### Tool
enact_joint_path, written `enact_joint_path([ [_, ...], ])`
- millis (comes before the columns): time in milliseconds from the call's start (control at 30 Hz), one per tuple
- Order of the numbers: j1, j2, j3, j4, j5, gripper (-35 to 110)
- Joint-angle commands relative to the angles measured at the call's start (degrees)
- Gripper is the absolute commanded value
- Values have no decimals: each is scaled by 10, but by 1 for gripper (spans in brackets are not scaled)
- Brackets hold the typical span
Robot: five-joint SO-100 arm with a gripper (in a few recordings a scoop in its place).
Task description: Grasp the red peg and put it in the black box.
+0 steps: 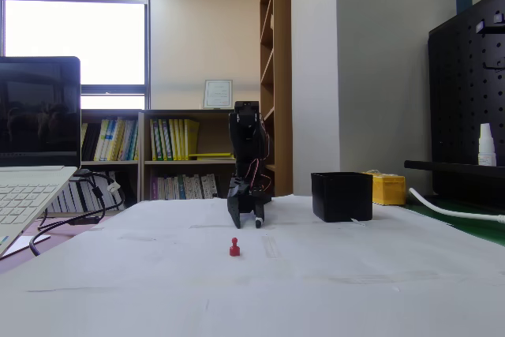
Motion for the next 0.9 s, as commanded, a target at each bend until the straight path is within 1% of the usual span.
enact_joint_path([
  [0, 10, -12, 2, -9, -4, 27],
  [33, 10, -12, 3, -10, -3, 32],
  [133, 11, -12, 4, -11, -4, 36],
  [233, 11, -12, 4, -11, -5, 37],
  [433, 12, -11, 7, -11, -5, 42],
  [733, 12, -8, 12, -15, 4, 42],
  [767, 12, -8, 12, -14, 1, 47],
  [867, 11, -6, 12, -16, -4, 48],
])
